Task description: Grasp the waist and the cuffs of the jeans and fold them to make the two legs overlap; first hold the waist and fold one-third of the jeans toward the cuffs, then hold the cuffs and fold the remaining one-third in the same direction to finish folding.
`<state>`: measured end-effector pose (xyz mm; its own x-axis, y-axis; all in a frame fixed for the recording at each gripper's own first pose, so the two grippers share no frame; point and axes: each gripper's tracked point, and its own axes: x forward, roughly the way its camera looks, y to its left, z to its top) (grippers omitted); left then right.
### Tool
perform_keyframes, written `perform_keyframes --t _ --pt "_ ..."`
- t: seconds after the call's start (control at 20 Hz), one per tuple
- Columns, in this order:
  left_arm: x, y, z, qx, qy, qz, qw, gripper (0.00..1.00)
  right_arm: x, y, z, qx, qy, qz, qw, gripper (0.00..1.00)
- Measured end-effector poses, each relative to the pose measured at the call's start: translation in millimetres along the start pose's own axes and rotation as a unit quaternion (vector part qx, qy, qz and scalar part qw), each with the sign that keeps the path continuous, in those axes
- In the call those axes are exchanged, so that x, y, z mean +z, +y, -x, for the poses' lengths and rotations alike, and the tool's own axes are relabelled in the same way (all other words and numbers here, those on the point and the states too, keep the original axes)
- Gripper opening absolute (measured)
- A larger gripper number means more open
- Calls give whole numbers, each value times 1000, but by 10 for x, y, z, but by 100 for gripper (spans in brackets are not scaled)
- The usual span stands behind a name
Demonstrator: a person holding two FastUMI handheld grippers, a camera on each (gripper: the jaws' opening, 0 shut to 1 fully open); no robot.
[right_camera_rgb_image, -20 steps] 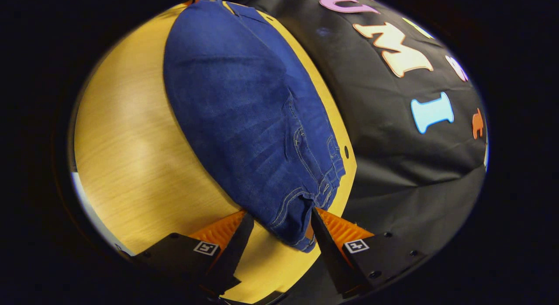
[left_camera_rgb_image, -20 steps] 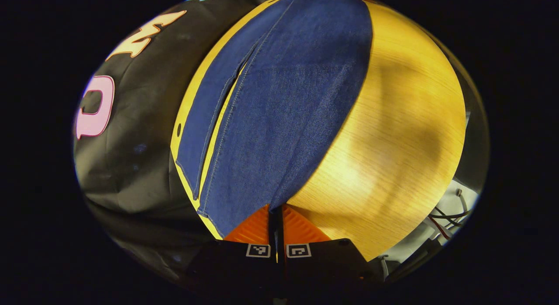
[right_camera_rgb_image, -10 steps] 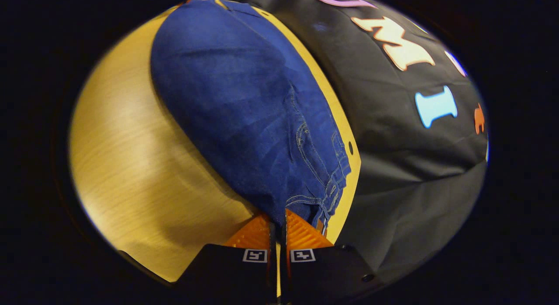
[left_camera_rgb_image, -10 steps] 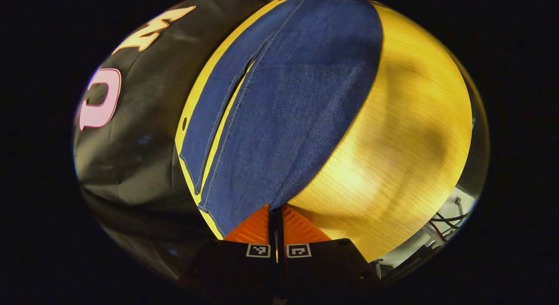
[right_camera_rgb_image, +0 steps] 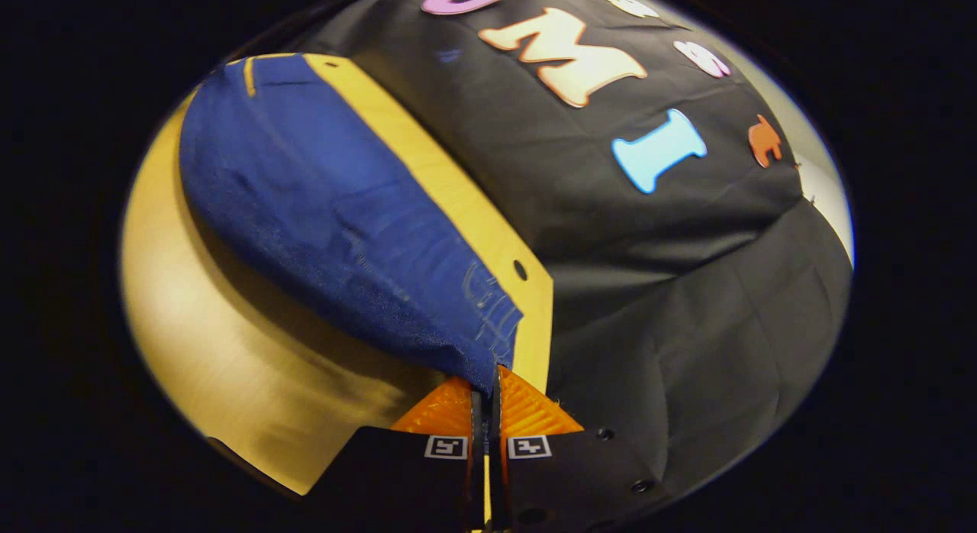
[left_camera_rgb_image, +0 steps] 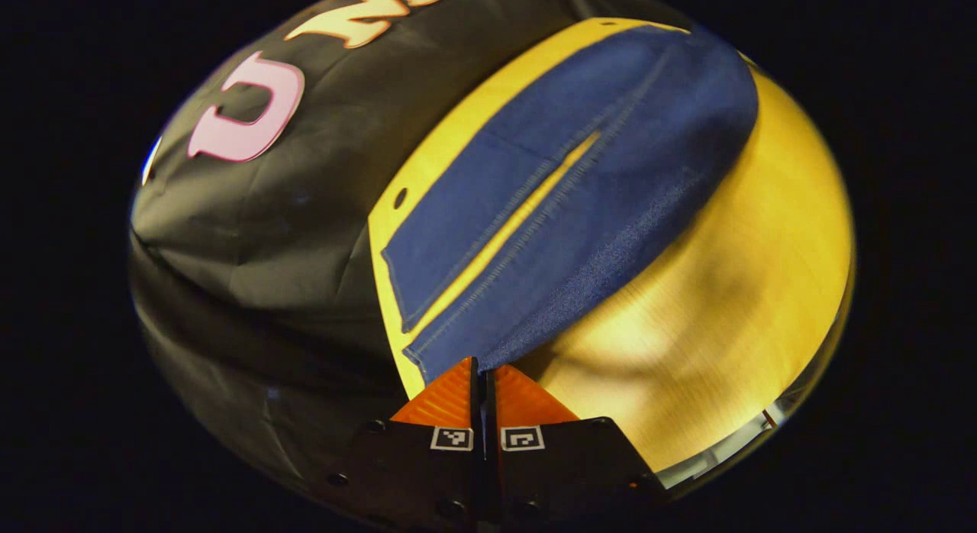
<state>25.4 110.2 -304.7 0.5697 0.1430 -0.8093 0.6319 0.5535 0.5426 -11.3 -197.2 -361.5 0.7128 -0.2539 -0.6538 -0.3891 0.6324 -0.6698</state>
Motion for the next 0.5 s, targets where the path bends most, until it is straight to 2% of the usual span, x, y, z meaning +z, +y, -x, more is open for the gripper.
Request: perform_keyframes --t 0.15,0.3,0.4,0.5 --pt "390 304 22 25 -11 42 999 0 322 -227 -238 -34 -3 -73 997 4" --pt "642 505 -147 44 -17 90 995 0 560 -325 -579 -62 -9 -139 988 5" --pt "861 683 -436 50 -22 117 992 0 690 -308 -811 -67 -11 -185 980 5" --pt "1094 775 -659 51 -31 138 989 0 791 -273 -1091 -67 -12 -203 977 5"
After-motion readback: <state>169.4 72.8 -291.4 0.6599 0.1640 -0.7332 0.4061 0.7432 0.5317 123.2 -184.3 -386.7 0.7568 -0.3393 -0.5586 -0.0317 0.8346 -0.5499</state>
